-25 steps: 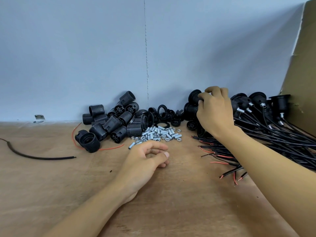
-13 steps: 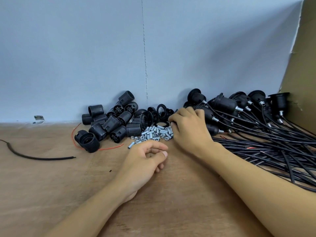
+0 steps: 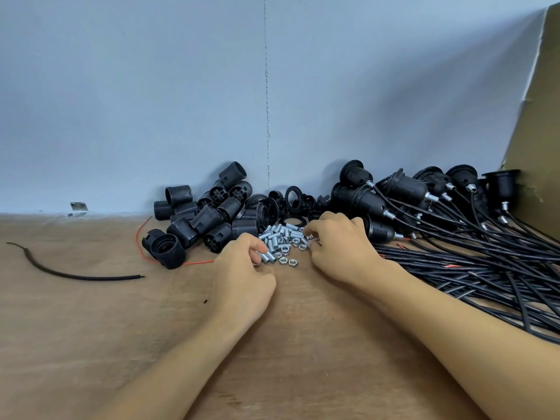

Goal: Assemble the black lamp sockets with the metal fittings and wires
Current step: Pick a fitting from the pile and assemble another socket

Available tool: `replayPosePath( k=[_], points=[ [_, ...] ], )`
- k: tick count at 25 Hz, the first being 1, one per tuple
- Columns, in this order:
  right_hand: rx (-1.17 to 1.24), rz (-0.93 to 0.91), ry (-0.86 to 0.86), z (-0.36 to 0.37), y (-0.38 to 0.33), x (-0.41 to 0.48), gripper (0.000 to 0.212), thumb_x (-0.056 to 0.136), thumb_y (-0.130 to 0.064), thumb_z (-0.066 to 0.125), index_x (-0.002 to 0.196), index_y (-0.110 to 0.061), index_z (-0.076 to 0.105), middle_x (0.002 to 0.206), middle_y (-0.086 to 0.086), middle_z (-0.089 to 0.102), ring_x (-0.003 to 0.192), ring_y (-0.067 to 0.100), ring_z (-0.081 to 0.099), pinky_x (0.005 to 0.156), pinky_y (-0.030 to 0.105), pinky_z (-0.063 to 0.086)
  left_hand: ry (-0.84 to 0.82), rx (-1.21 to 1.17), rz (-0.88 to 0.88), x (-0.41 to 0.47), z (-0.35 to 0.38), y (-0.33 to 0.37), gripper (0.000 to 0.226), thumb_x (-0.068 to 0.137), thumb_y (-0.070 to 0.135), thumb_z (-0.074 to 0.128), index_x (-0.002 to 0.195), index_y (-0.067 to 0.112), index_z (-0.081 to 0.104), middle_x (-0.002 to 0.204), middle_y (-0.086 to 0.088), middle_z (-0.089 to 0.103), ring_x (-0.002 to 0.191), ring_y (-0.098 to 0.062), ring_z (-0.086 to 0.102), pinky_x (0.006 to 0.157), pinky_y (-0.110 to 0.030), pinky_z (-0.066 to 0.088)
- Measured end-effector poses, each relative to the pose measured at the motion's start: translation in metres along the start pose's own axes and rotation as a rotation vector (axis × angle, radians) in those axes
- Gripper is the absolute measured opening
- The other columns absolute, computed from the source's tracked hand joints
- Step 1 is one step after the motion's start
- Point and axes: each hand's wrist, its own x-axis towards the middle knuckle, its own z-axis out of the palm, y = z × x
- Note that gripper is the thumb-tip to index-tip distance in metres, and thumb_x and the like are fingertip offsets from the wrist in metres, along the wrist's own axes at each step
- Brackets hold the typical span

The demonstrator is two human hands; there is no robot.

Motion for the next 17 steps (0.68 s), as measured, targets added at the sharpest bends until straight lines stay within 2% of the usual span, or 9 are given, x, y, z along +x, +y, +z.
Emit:
replayPosePath(
  k=[2,5,6,8,10,13,17],
  points=[
    [-0.024,-0.025,-0.02,0.0,0.0,-0.005,0.03,0.095,-0.026,0.053,0.122,-0.028,0.066,0.121,0.0,0.056,0.118,0.024,0.047,0.095,0.041,0.029,-0.044,0.054,0.053,0.0,0.0,0.0,0.035,0.078,0.0,0.07,0.092,0.032,0.064,0.09,0.005,0.057,0.08,-0.008,0.054,0.067,-0.003,0.035],
    [-0.048,-0.035,0.012,-0.002,0.0,-0.009,0.027,0.096,-0.028,0.055,0.12,-0.029,0.068,0.121,-0.002,0.056,0.117,0.022,0.044,0.095,0.039,0.028,-0.126,0.124,0.168,-0.001,0.002,0.001,0.031,0.086,0.016,0.072,0.11,0.036,0.073,0.092,0.009,0.049,0.083,-0.001,0.048,0.071,-0.003,0.032],
    [-0.049,-0.031,0.014,-0.002,0.0,-0.01,0.027,0.095,-0.028,0.056,0.12,-0.029,0.068,0.121,-0.002,0.056,0.117,0.022,0.044,0.094,0.039,0.028,-0.152,0.153,0.191,-0.002,0.004,0.001,0.03,0.09,0.023,0.07,0.116,0.037,0.072,0.093,0.012,0.047,0.084,-0.001,0.048,0.072,-0.007,0.034],
    [-0.045,-0.025,0.012,-0.005,-0.001,-0.01,0.027,0.095,-0.027,0.056,0.119,-0.029,0.068,0.12,-0.003,0.056,0.116,0.021,0.044,0.093,0.038,0.027,-0.189,0.266,0.211,-0.004,0.006,0.001,0.032,0.095,0.035,0.062,0.126,0.043,0.067,0.092,0.014,0.042,0.086,-0.006,0.05,0.075,-0.024,0.041],
    [-0.055,-0.037,0.013,-0.007,-0.001,-0.011,0.028,0.094,-0.023,0.056,0.119,-0.029,0.068,0.118,-0.003,0.056,0.115,0.021,0.044,0.093,0.038,0.027,-0.223,0.396,0.233,-0.005,0.007,0.003,0.032,0.098,0.042,0.054,0.128,0.047,0.064,0.09,0.013,0.038,0.087,-0.012,0.053,0.068,-0.03,0.041],
    [-0.102,-0.057,0.019,-0.008,-0.002,-0.013,0.029,0.093,-0.02,0.055,0.118,-0.028,0.068,0.115,-0.002,0.057,0.113,0.022,0.046,0.09,0.038,0.027,-0.244,0.42,0.272,-0.004,0.006,0.002,0.027,0.099,0.043,0.052,0.121,0.046,0.067,0.09,0.014,0.038,0.082,-0.01,0.053,0.061,-0.029,0.037],
    [-0.112,-0.005,0.044,-0.007,-0.003,-0.013,0.022,0.094,-0.029,0.054,0.111,-0.023,0.067,0.111,0.0,0.061,0.11,0.024,0.05,0.091,0.039,0.031,-0.211,0.275,0.3,-0.006,0.005,0.004,0.005,0.091,0.039,0.068,0.088,0.039,0.071,0.092,0.019,0.05,0.08,0.002,0.052,0.065,-0.024,0.041]
  ],
)
